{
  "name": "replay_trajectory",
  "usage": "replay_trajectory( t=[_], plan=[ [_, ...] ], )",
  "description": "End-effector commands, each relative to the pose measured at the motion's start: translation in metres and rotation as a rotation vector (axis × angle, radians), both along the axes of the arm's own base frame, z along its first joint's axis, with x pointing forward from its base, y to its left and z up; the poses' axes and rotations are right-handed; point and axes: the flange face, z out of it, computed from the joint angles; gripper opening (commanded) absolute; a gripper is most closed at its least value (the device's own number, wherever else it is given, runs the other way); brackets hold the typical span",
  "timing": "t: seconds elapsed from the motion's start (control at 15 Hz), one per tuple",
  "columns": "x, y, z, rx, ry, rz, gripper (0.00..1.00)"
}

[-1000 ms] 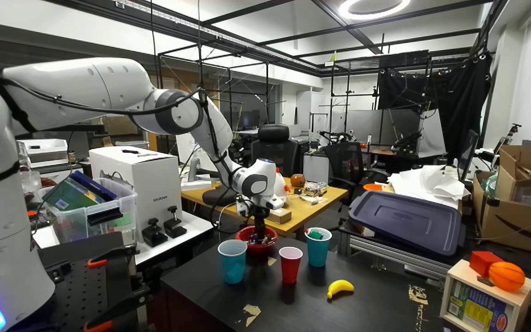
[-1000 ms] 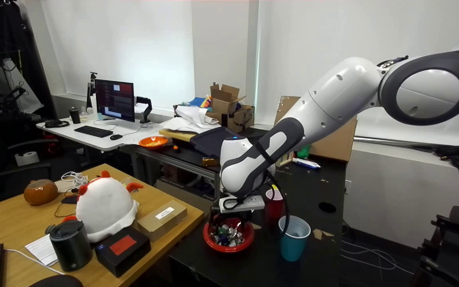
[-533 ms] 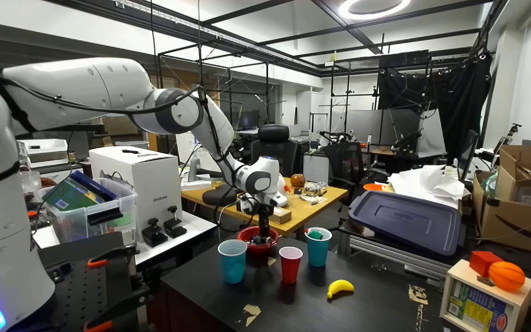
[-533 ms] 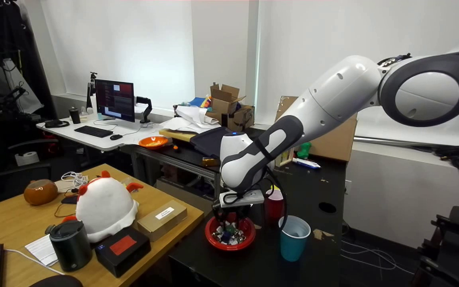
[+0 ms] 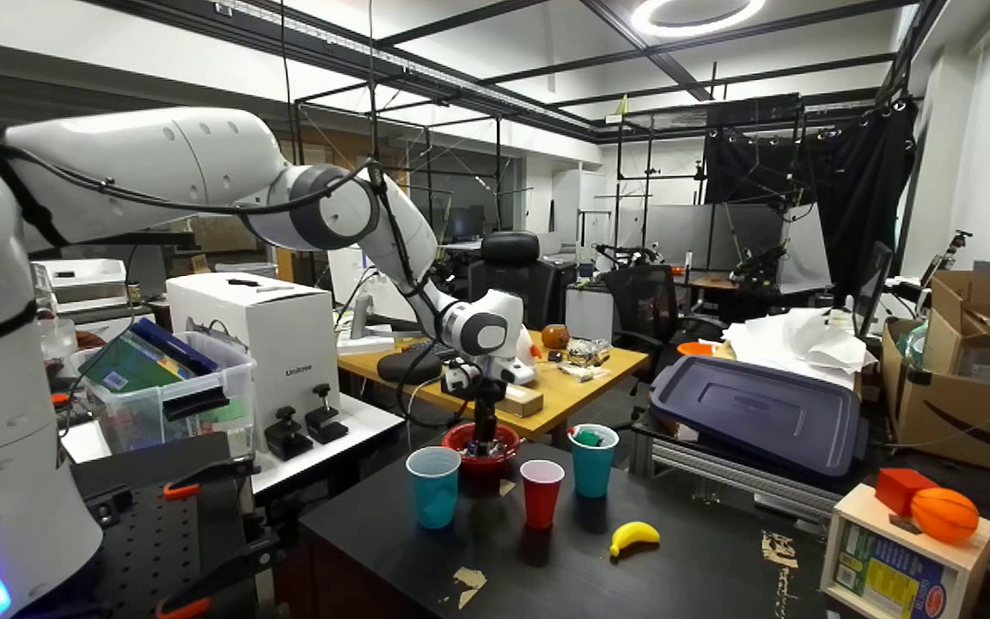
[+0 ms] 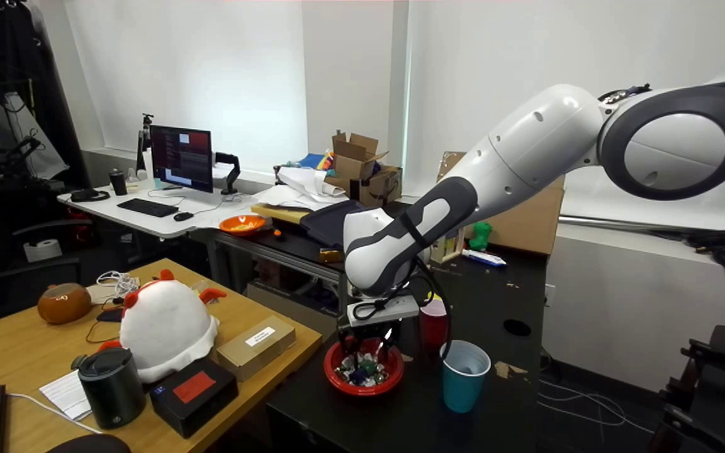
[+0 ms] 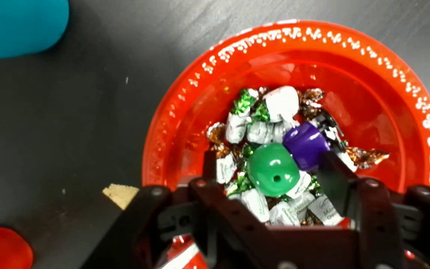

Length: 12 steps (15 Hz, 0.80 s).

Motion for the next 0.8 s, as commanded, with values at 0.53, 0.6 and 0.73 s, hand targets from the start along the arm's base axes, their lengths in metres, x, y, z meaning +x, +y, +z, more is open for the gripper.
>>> replay_trajectory(
  t=[0.53,0.6,0.73],
  plan=[
    [0.0004,0.0148,0.0083,0.07,0.072,-0.043,0.75],
    [0.0,0.0139,0.007,0.069,0.073,-0.046,0.72],
    [0.0027,0.0071,0.0048,0.07,0.077,-0.057,0.59]
  ],
)
